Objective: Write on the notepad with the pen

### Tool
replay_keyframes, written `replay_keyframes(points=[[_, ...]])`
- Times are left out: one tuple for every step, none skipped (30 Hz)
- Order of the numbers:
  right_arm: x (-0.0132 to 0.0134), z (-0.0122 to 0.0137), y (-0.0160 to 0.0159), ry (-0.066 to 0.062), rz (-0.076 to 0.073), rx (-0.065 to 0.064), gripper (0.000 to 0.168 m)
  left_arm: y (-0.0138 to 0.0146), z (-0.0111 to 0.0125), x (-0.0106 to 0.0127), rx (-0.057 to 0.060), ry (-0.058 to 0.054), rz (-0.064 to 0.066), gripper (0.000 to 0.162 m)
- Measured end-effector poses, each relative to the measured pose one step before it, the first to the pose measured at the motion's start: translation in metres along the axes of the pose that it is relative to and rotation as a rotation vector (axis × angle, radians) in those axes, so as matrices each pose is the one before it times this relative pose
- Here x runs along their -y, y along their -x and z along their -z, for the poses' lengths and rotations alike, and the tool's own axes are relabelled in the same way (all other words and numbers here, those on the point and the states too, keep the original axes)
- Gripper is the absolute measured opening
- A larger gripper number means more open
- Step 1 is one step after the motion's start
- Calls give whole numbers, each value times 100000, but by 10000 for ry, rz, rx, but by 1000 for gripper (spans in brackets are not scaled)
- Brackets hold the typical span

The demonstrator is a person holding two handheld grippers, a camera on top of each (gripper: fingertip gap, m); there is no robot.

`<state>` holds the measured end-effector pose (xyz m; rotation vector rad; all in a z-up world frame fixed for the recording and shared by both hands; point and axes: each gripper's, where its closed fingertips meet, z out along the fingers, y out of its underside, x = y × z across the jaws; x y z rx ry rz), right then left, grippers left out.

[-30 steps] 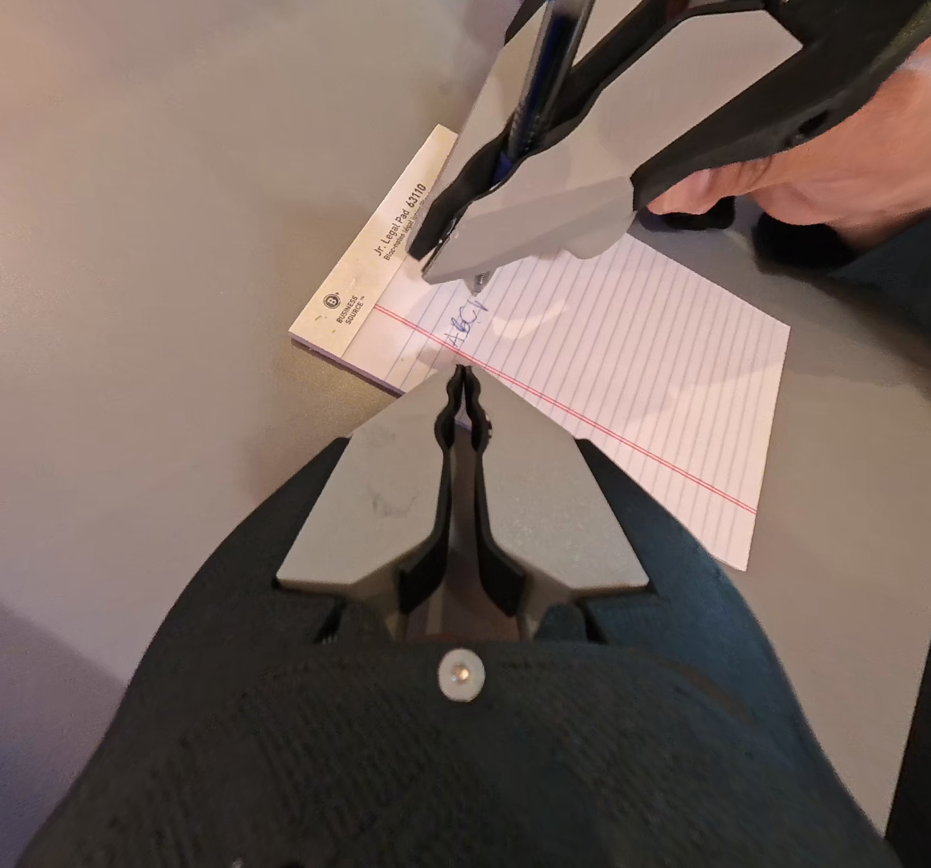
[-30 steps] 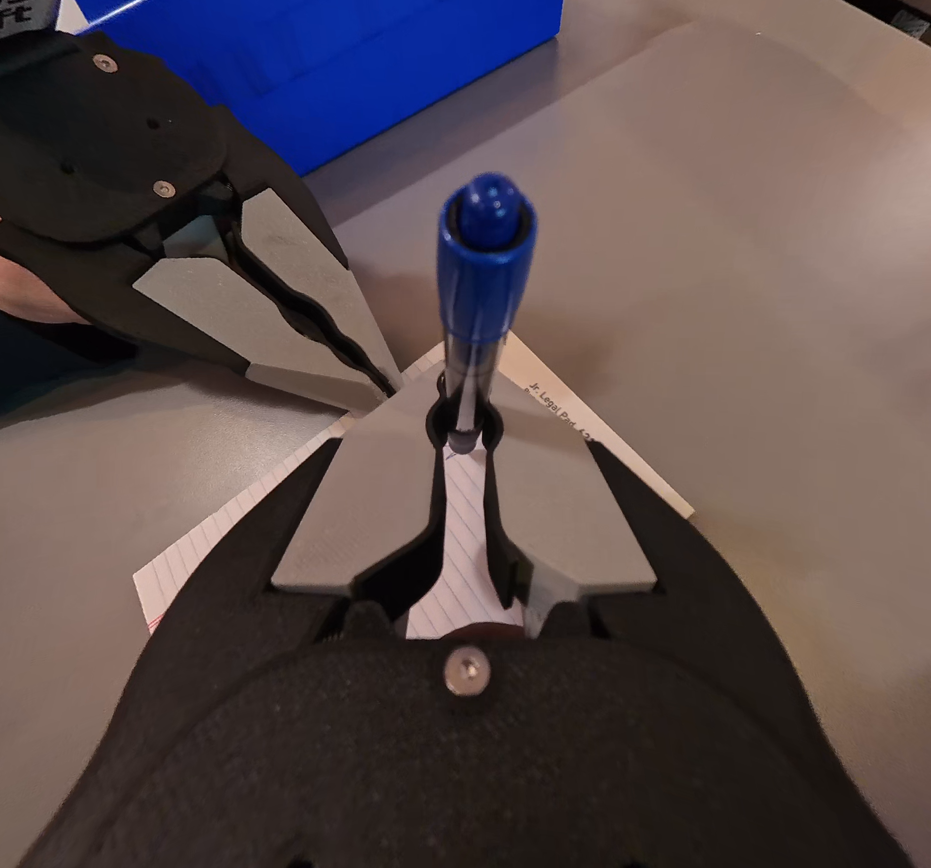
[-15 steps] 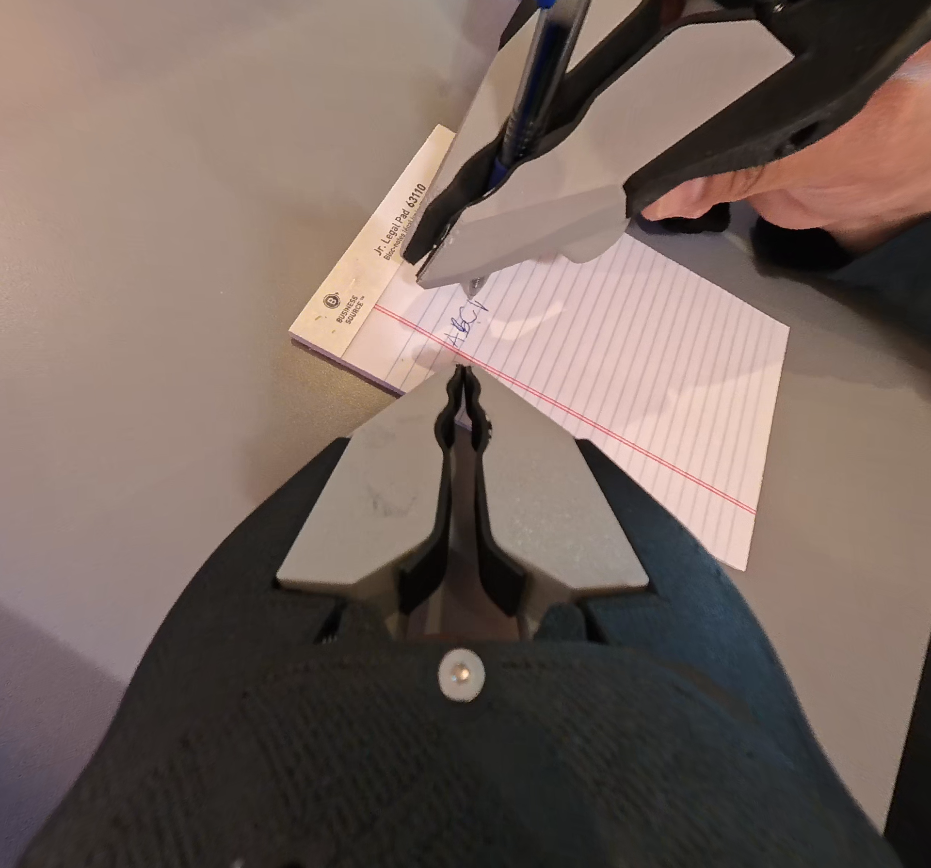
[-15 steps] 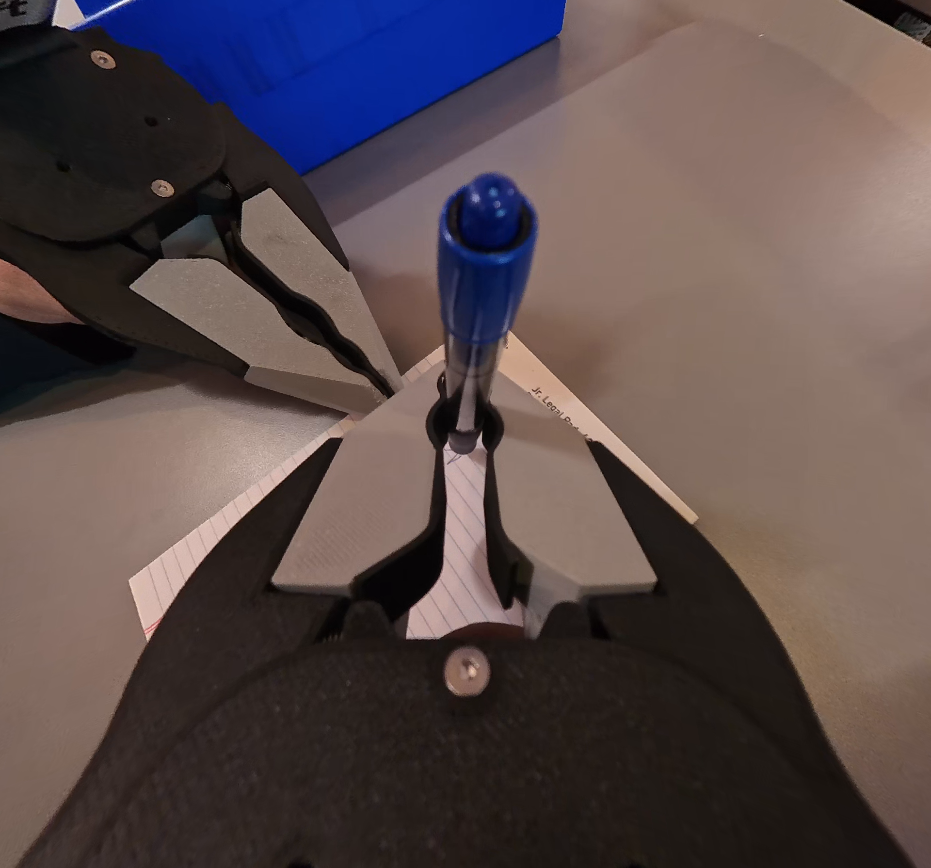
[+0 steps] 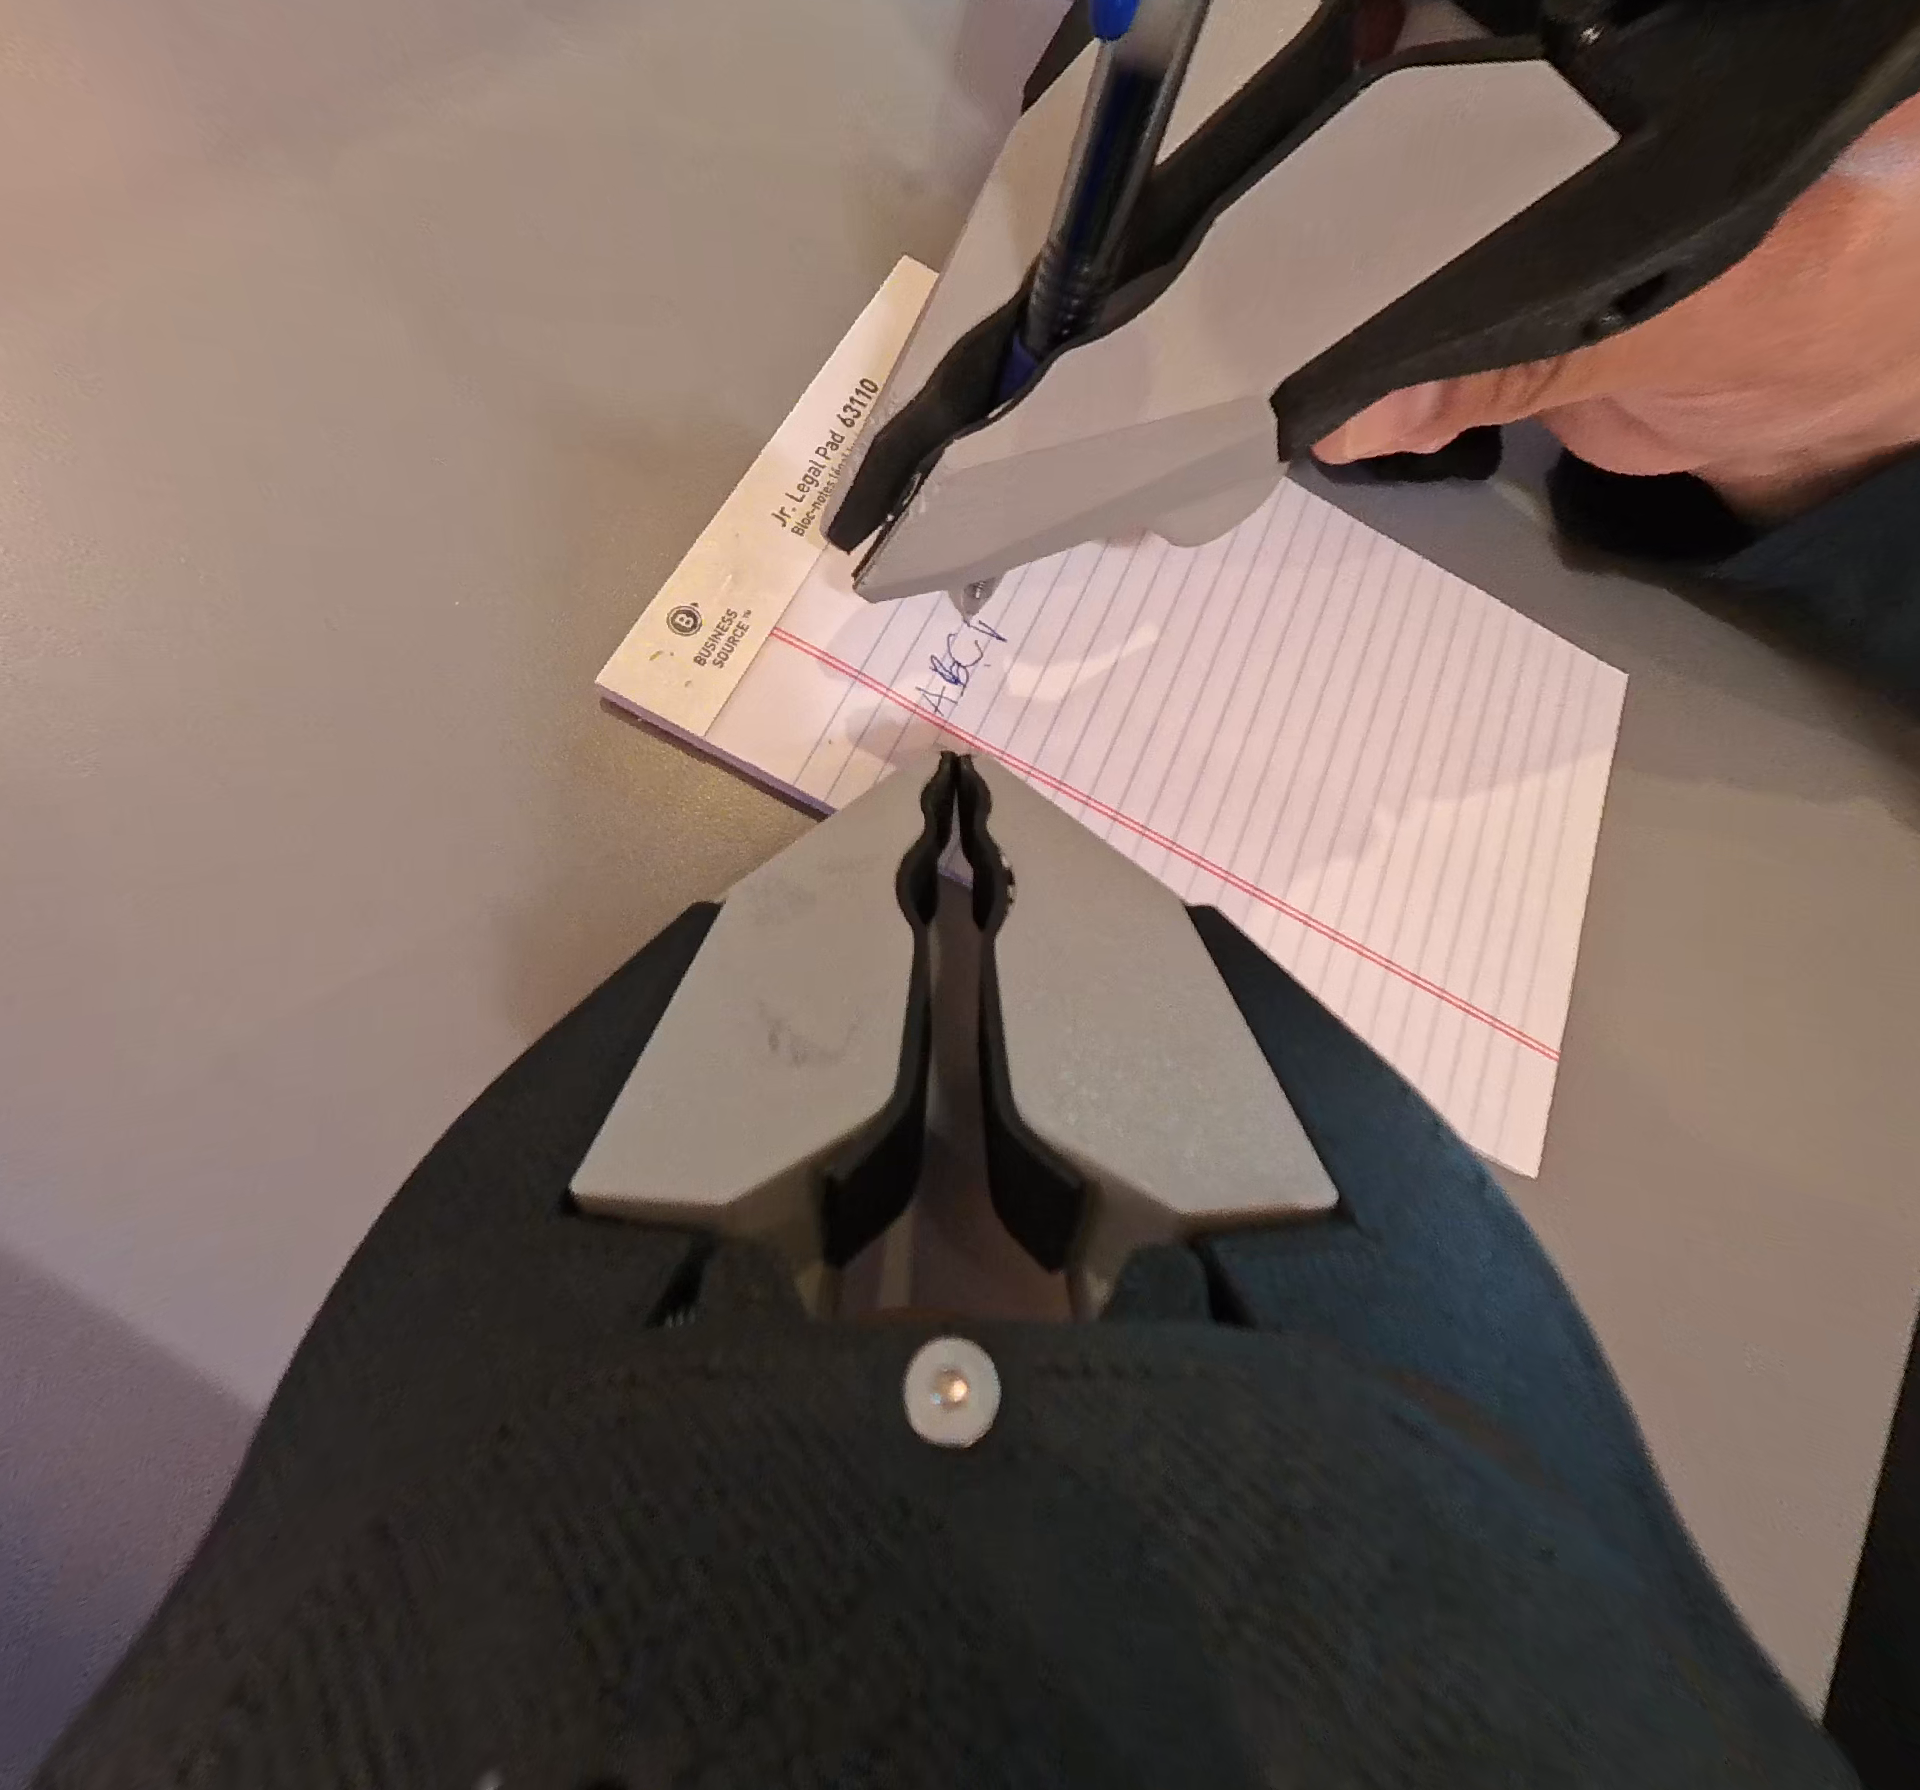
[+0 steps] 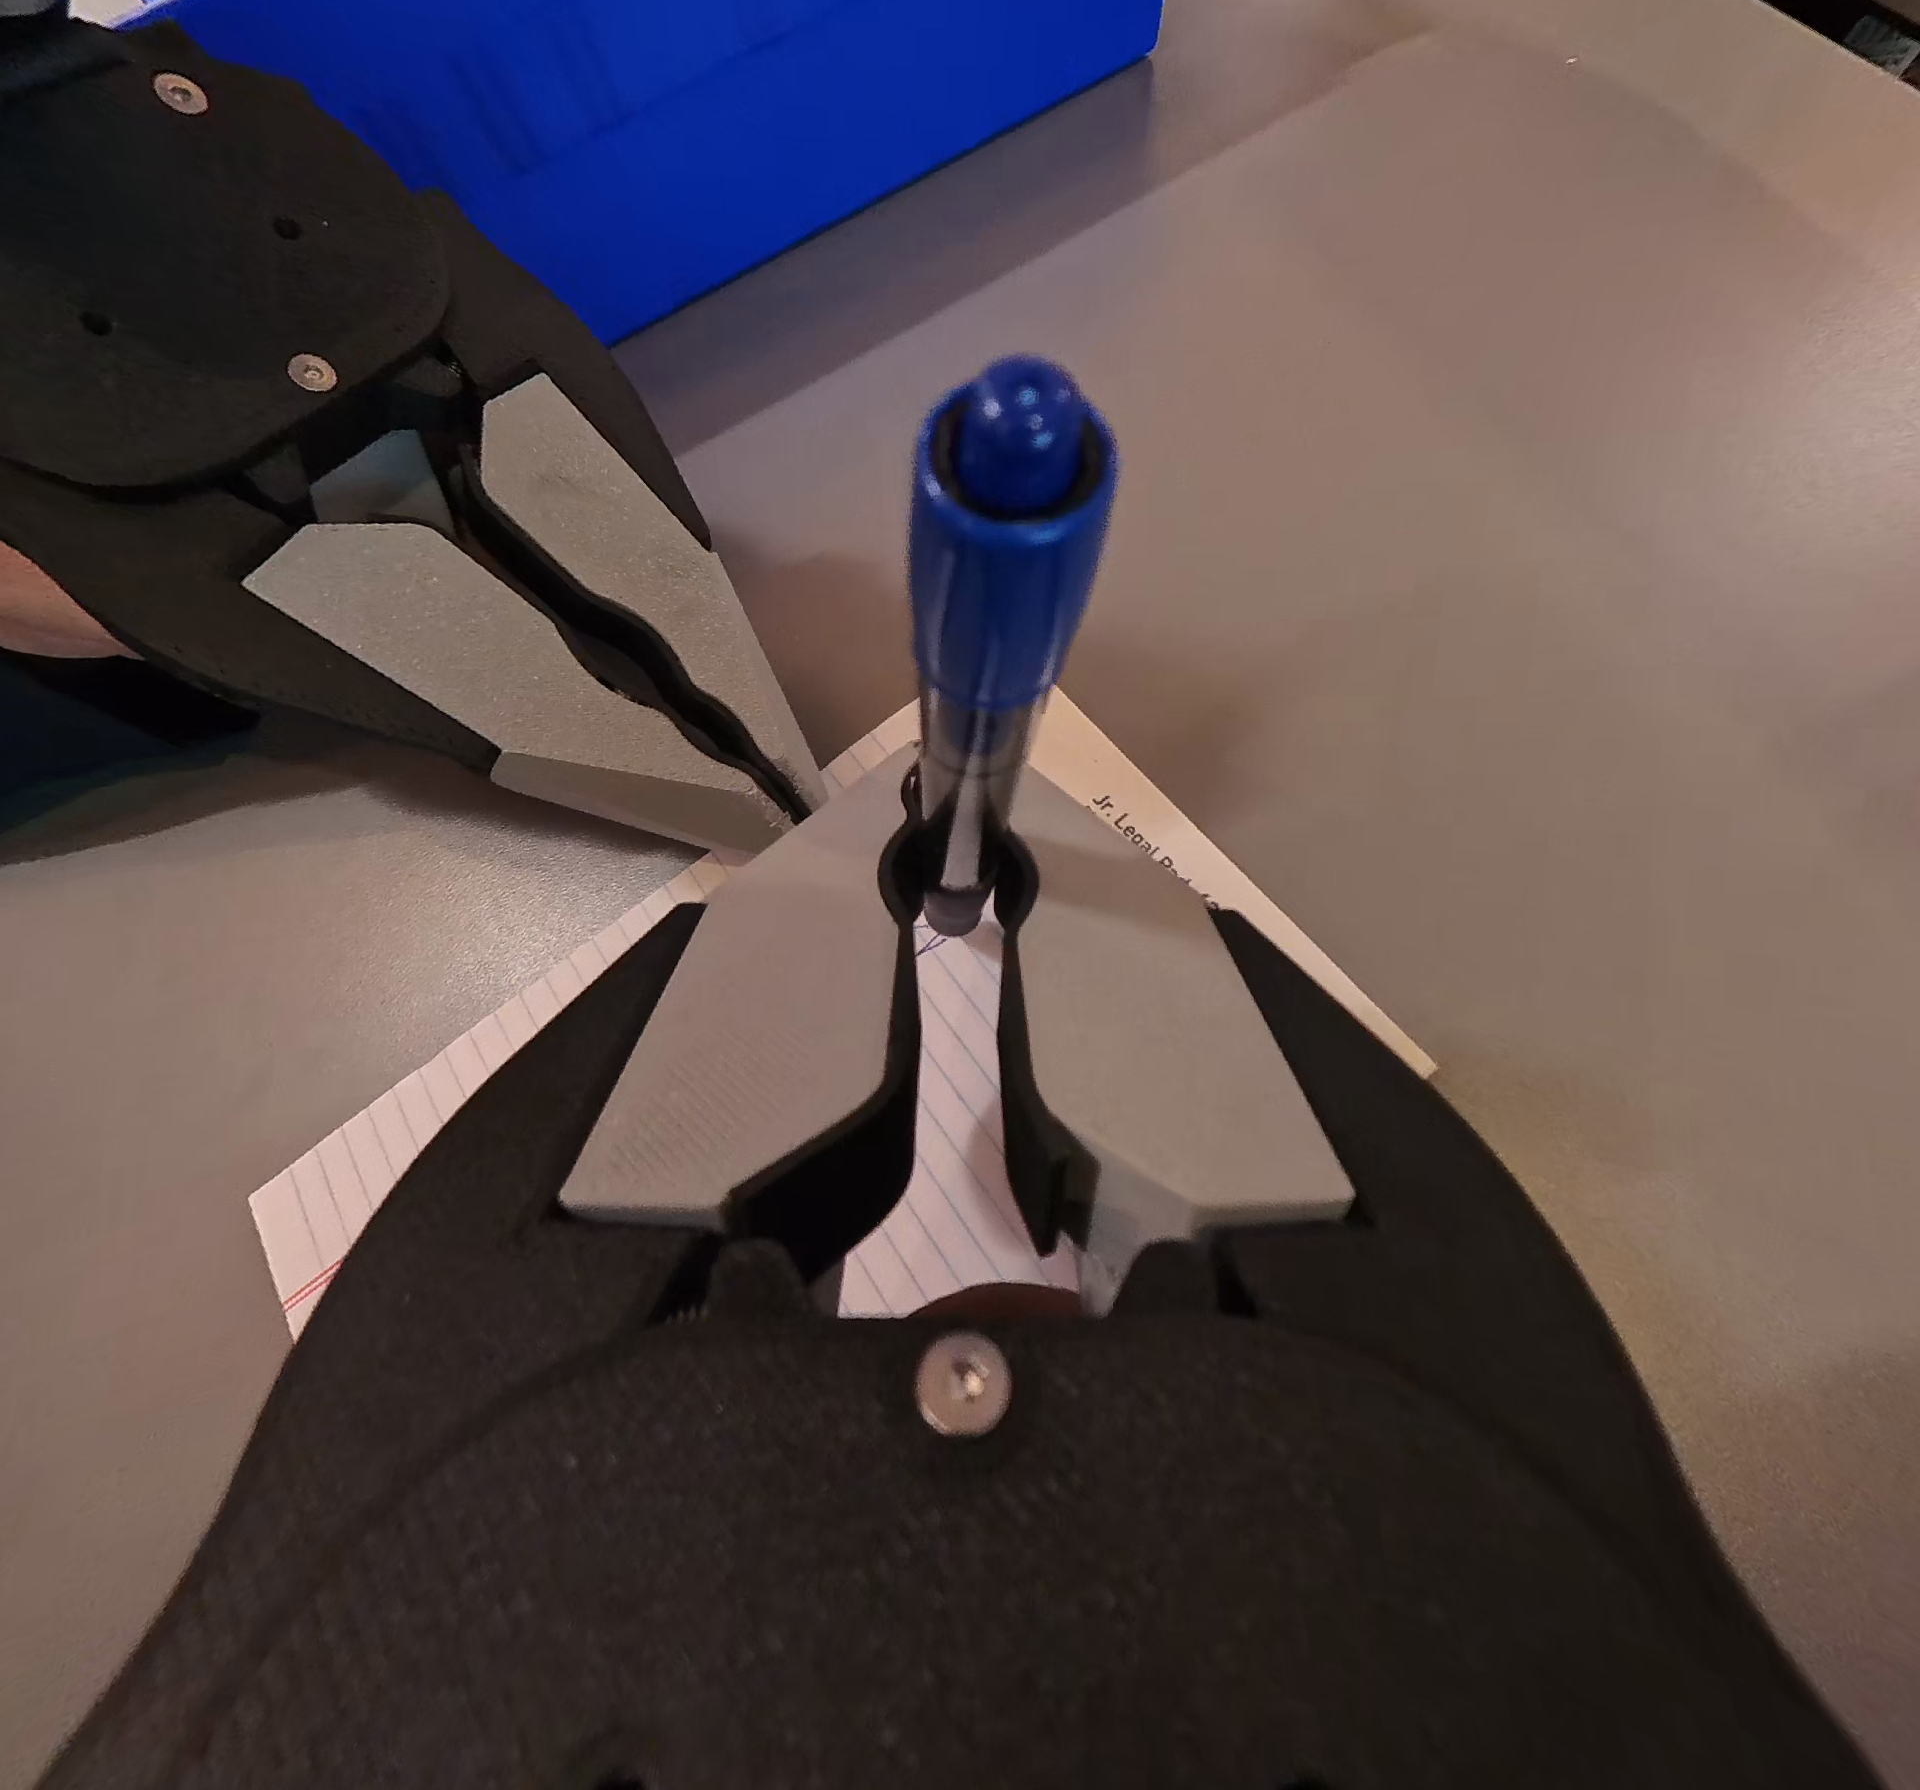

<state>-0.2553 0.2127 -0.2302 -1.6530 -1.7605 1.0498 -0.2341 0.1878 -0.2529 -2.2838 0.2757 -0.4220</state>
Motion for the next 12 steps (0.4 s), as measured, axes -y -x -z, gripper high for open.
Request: replay_keyframes(points=[[-6,12,-28,1,-6,-10,4,3,-3,0,6,1,-6,0],[2,20,-58,1,-2,-24,4,-5,-4,1,2,0,-2,0],[-16,26,-63,4,-3,-20,4,0,3,1,-4,-1,5,0],[-16,31,-43,0,-10,-10,4,10,-3,7,-1,0,1,0],[-16,20,-46,-1,-18,-1,4,-2,0,0,-1,0,1,0],[-26,23,-24,6,-23,6,4,0,-6,6,-2,0,2,0],[-12,41,-48,3,-16,-11,4,-3,-4,2,3,-1,-3,0],[-17,32,-62,1,-4,-21,4,9,3,1,0,-1,0,0],[-24,38,-32,1,-6,-8,4,5,-6,-1,-8,0,10,0],[-19,35,-27,3,-13,7,4,-7,-7,7,-4,0,5,0],[-41,42,-3,3,-12,10,4,9,6,-6,6,-1,-7,0],[-29,41,-8,5,-9,7,4,4,-10,7,5,0,-5,0]])
